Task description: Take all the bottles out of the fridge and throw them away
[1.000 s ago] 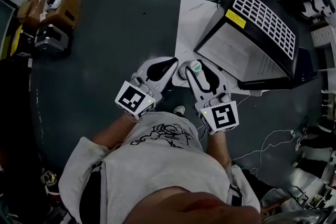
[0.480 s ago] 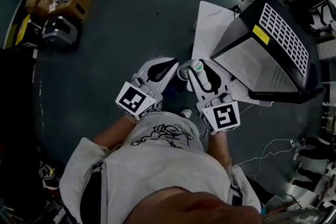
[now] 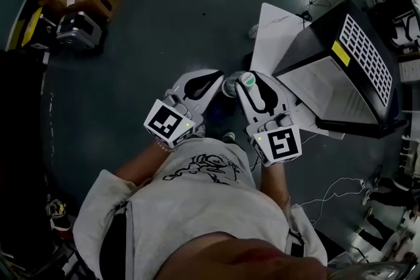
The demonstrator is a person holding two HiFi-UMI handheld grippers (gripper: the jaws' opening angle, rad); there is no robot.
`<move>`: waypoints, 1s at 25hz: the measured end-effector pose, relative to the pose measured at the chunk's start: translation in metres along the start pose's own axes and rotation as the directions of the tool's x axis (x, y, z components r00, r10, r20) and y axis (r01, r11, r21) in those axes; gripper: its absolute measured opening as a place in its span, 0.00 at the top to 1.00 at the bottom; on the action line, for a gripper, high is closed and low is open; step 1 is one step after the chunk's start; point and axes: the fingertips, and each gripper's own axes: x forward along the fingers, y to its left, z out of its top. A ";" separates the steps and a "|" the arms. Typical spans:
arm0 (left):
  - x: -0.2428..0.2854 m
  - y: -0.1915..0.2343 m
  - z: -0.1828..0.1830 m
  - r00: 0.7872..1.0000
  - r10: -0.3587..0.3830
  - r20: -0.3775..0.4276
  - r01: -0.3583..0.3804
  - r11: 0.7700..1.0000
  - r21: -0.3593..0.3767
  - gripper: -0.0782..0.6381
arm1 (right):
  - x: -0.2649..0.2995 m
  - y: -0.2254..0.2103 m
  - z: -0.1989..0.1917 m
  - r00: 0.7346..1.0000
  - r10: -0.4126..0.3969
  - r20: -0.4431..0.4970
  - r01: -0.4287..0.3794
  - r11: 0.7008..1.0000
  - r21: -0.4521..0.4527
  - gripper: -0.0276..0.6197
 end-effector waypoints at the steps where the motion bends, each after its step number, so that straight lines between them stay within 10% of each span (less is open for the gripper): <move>1: -0.001 0.001 0.000 1.000 0.004 0.000 -0.004 1.000 0.000 0.88 | 0.001 0.001 0.000 1.000 0.004 -0.001 -0.004 1.000 -0.002 0.73; 25: 0.026 -0.020 -0.017 0.996 0.082 -0.019 -0.083 0.996 -0.029 0.88 | -0.021 -0.026 -0.027 0.998 0.054 -0.043 -0.054 0.999 -0.001 0.73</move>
